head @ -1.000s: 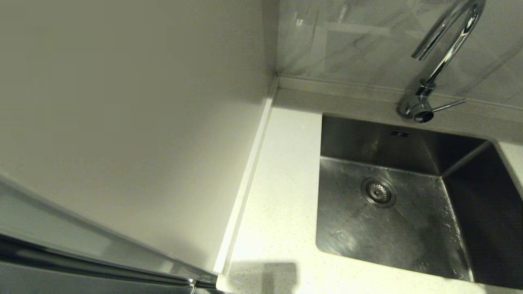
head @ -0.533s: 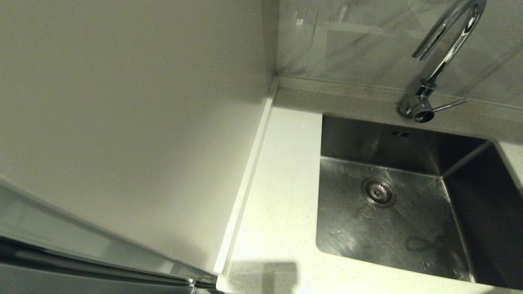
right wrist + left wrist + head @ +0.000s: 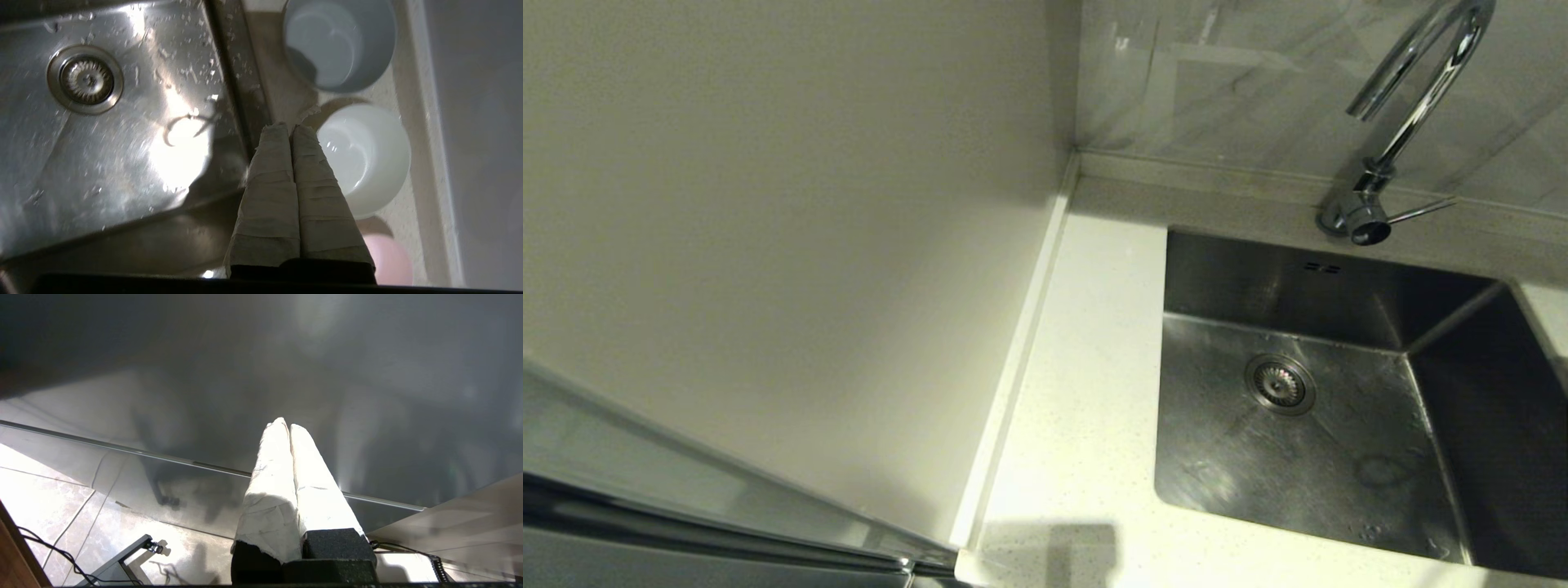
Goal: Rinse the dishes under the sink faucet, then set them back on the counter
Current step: Put a bowl into the sink
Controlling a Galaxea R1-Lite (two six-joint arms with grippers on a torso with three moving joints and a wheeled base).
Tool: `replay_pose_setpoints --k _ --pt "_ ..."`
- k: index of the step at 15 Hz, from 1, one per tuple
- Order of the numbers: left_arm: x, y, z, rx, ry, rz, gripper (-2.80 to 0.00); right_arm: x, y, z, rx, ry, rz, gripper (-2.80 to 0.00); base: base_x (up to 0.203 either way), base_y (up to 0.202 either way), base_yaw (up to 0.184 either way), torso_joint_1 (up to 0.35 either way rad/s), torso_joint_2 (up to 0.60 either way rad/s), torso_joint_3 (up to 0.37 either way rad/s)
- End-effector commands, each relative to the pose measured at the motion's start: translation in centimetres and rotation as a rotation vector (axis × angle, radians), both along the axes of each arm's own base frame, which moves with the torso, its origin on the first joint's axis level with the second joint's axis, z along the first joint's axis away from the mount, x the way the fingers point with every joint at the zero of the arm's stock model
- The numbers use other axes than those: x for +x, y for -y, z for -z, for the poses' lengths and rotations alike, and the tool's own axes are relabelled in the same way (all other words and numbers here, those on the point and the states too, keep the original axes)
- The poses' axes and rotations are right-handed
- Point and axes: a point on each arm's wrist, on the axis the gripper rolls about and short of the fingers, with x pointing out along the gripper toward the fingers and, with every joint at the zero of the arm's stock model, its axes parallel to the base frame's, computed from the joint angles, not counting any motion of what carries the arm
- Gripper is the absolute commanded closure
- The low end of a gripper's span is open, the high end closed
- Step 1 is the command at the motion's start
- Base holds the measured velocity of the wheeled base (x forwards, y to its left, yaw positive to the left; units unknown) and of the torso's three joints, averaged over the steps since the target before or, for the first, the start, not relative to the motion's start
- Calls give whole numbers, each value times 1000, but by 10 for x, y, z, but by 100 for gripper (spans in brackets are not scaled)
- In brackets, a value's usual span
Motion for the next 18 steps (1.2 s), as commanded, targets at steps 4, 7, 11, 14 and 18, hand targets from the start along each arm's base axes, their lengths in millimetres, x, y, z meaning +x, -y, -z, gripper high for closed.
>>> replay_pose_setpoints --k 4,7,11,14,18 --pt "0 0 0 0 3 -1 0 19 21 9 -6 21 -12 0 0 0 0 0 0 0" --pt "0 0 0 -1 3 0 0 29 33 19 20 -2 -13 0 0 0 0 0 0 0" --pt "0 0 0 0 5 -1 0 31 38 22 43 4 -26 0 0 0 0 0 0 0" --pt "0 0 0 0 3 -3 0 36 43 26 56 -4 -33 0 0 0 0 0 0 0" --pt "0 0 0 0 5 -2 0 46 53 34 56 12 -52 0 0 0 0 0 0 0"
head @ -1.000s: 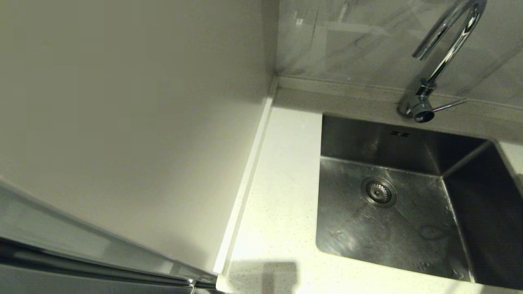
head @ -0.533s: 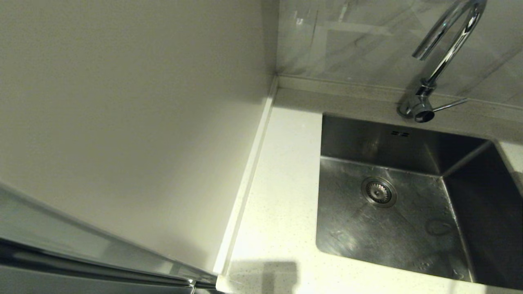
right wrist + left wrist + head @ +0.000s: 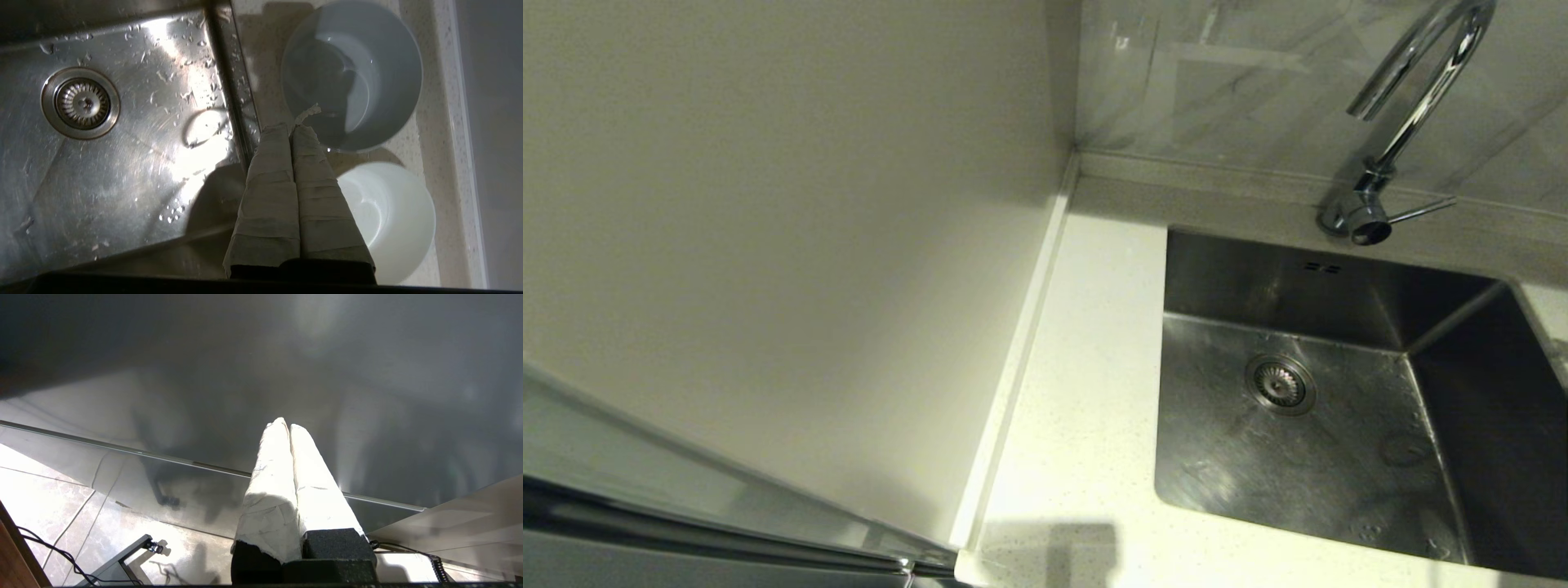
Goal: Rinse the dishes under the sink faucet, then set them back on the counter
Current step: Put a bowl into the sink
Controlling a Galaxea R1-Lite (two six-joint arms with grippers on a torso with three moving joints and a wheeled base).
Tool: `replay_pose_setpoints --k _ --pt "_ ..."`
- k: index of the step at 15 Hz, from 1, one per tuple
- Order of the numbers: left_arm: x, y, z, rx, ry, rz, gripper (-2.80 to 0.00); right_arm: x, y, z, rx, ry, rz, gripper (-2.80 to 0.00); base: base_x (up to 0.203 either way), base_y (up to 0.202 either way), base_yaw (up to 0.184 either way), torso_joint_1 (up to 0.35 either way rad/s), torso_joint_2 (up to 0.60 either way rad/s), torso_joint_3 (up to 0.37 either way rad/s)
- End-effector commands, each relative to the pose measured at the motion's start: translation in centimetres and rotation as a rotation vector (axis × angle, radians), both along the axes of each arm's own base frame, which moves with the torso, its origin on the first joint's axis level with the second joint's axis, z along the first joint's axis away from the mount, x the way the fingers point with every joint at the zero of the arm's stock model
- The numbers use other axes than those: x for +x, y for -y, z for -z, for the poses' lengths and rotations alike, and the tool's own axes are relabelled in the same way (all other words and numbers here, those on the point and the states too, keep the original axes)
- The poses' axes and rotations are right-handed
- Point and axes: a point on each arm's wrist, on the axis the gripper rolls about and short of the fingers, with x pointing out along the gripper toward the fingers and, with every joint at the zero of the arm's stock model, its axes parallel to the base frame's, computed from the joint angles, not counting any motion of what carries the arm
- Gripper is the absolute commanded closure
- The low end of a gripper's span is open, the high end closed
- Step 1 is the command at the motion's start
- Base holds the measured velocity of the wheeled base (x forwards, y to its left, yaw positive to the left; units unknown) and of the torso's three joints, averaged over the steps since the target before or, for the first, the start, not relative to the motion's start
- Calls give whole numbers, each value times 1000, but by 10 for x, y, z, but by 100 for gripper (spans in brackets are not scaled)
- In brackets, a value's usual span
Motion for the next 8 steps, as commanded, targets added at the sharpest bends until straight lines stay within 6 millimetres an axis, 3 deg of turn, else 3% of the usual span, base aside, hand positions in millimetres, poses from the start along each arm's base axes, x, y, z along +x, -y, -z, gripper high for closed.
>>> replay_pose_setpoints --k 1,8 --pt "0 0 0 0 4 -1 0 6 7 8 15 -10 -3 0 0 0 0 0 0 0" --pt "0 0 0 0 5 0 0 2 3 6 6 -5 -6 0 0 0 0 0 0 0"
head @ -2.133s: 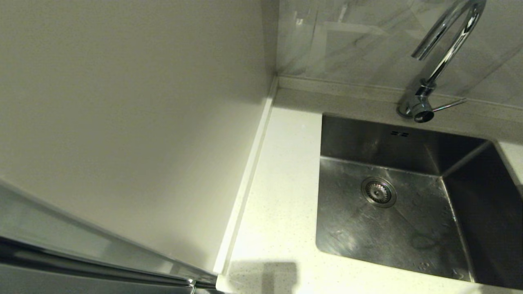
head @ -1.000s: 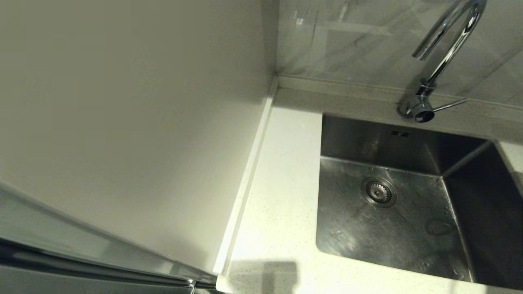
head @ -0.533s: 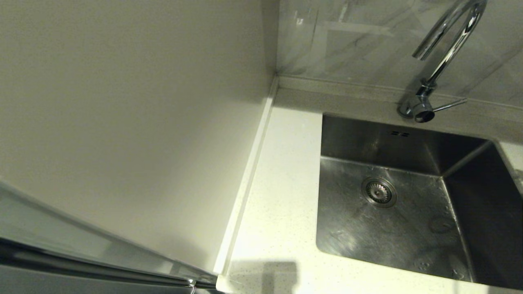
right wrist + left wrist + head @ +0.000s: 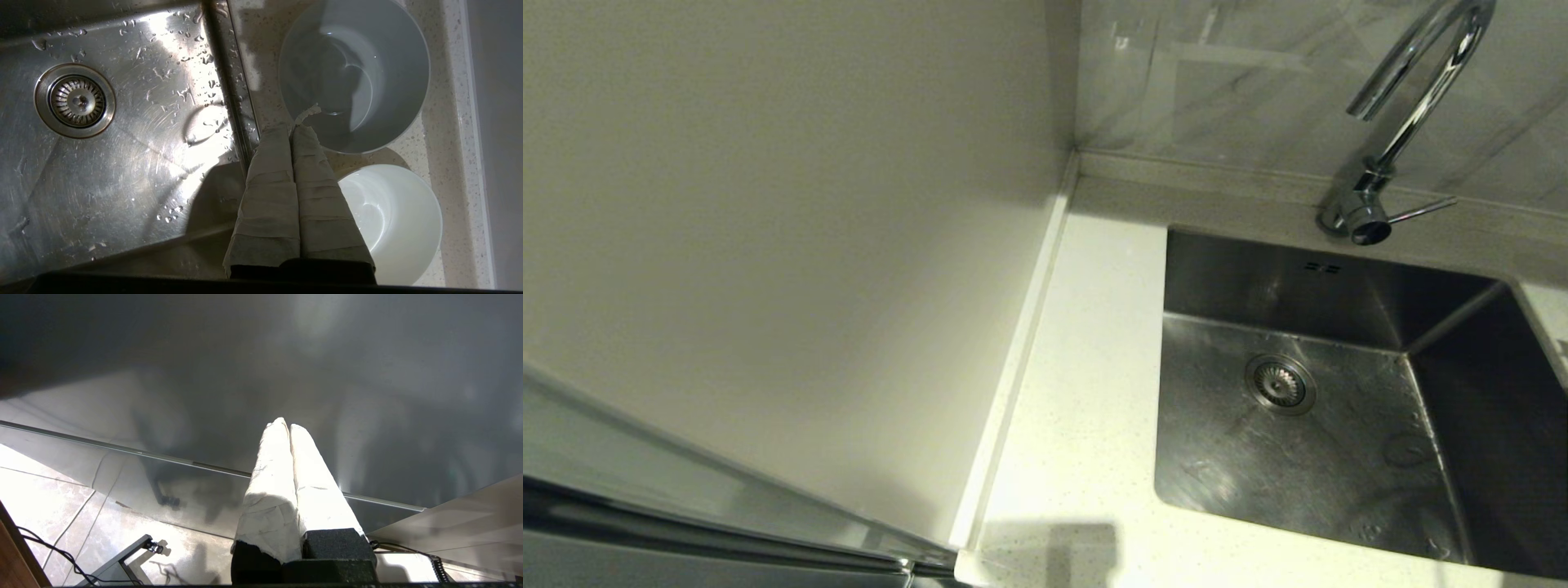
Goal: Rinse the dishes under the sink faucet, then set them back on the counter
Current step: Put a bowl into the sink
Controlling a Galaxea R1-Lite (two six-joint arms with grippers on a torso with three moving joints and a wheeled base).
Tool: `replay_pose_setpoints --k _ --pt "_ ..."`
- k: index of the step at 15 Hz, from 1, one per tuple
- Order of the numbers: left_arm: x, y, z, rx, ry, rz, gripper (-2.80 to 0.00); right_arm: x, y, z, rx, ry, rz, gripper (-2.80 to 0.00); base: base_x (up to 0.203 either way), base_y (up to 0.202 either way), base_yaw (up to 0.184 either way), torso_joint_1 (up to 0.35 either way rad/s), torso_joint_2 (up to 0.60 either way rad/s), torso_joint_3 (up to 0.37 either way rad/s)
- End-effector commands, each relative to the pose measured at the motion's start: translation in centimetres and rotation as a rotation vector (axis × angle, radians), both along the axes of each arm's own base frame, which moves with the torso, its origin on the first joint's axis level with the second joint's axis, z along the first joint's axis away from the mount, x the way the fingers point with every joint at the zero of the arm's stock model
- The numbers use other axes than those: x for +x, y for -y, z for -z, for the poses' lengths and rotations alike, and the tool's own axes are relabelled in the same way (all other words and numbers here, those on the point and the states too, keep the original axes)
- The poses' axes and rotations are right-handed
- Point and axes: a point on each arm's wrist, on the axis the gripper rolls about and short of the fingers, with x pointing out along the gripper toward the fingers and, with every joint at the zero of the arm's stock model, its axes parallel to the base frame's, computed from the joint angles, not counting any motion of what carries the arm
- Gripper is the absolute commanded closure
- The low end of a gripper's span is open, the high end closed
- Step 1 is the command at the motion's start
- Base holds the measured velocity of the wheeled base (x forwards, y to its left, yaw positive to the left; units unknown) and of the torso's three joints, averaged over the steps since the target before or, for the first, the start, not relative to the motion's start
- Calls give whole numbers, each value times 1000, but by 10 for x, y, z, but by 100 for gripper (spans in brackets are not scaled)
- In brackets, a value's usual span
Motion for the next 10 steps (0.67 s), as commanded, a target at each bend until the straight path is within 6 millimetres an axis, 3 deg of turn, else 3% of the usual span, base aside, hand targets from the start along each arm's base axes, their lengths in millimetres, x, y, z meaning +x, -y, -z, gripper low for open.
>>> replay_pose_setpoints --k 1,2,3,10 --pt "0 0 0 0 3 -1 0 -2 -3 -4 -11 7 0 0 0 0 0 0 0 0" --pt "0 0 0 0 3 0 0 -3 -3 -3 -12 5 1 0 0 0 0 0 0 0" --pt "0 0 0 0 3 -1 0 -3 -3 -4 -22 10 2 -280 0 0 0 0 0 0" --pt "0 0 0 0 3 -2 0 -3 1 1 -99 54 21 -280 0 0 0 0 0 0"
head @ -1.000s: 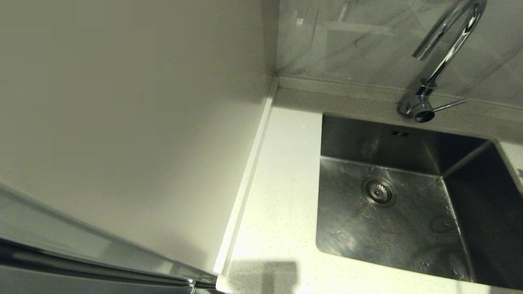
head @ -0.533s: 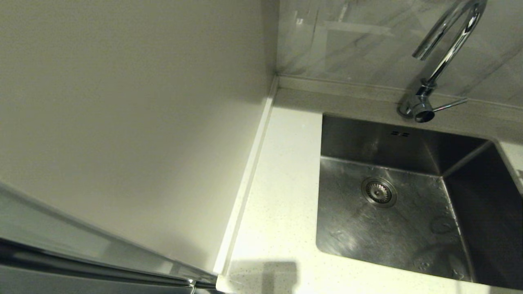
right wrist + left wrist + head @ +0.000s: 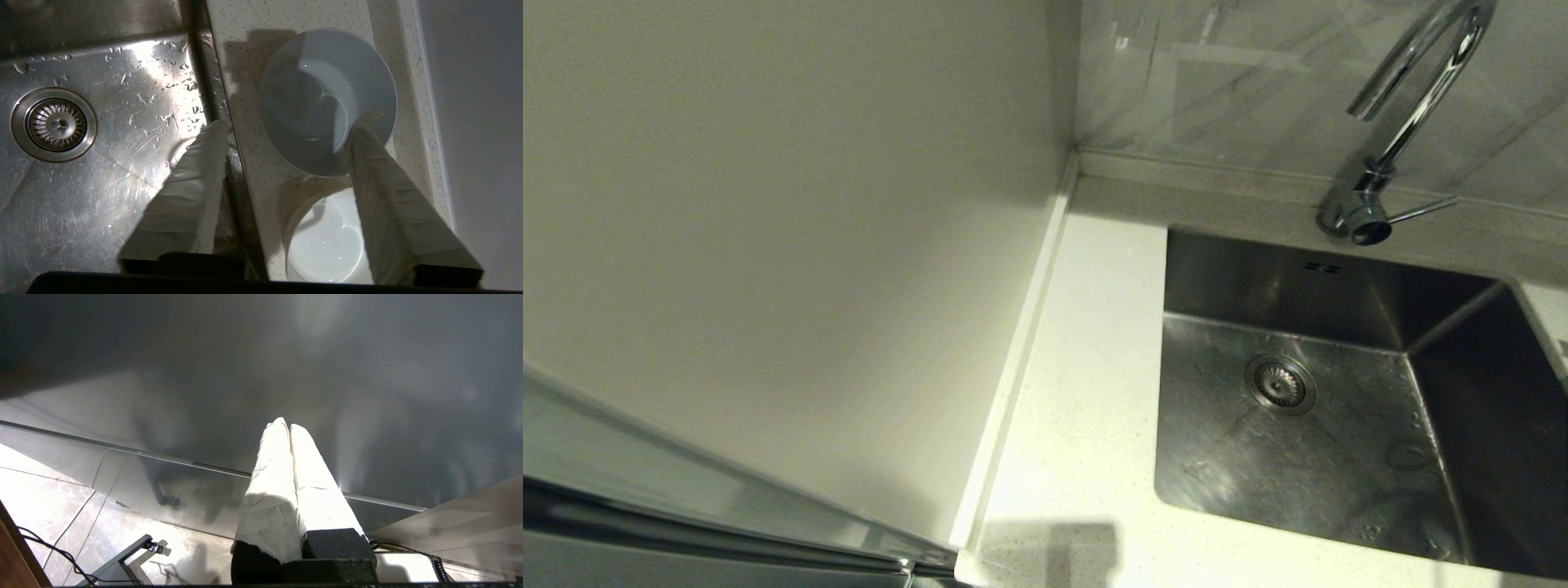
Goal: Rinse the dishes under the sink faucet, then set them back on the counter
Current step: Put a bowl into the sink
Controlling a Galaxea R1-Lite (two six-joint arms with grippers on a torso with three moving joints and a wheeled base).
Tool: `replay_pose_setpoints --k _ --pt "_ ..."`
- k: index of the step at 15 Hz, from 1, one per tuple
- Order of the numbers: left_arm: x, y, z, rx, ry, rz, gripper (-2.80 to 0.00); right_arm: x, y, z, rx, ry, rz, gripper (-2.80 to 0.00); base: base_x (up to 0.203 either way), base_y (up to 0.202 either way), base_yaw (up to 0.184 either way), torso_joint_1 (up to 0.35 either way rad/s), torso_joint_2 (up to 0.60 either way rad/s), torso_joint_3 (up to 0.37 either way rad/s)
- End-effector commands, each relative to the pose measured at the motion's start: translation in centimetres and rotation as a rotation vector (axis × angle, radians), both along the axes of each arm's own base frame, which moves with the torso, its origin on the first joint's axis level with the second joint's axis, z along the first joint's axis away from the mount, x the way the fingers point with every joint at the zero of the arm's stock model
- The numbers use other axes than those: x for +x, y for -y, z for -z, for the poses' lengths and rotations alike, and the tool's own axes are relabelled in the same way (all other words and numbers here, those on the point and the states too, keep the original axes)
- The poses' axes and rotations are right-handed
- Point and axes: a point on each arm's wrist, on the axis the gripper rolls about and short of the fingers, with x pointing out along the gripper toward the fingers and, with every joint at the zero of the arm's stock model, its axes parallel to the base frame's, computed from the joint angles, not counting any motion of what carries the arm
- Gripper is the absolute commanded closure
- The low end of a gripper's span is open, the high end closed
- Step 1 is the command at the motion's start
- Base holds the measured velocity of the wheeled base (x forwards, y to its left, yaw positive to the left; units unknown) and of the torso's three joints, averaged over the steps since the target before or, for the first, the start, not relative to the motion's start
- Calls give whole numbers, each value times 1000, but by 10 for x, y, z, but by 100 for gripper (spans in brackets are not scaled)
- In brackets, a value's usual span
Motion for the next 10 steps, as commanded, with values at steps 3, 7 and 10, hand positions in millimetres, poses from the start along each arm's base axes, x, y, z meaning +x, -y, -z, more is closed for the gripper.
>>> replay_pose_setpoints --k 3,7,10 --pt "0 0 0 0 3 0 0 -1 -1 0 0 0 -1 -280 0 0 0 0 0 0" --pt "0 0 0 -1 4 0 0 3 3 5 15 -9 -17 -280 0 0 0 0 0 0" --pt "0 0 0 0 3 0 0 13 14 23 47 -54 -42 -280 0 0 0 0 0 0"
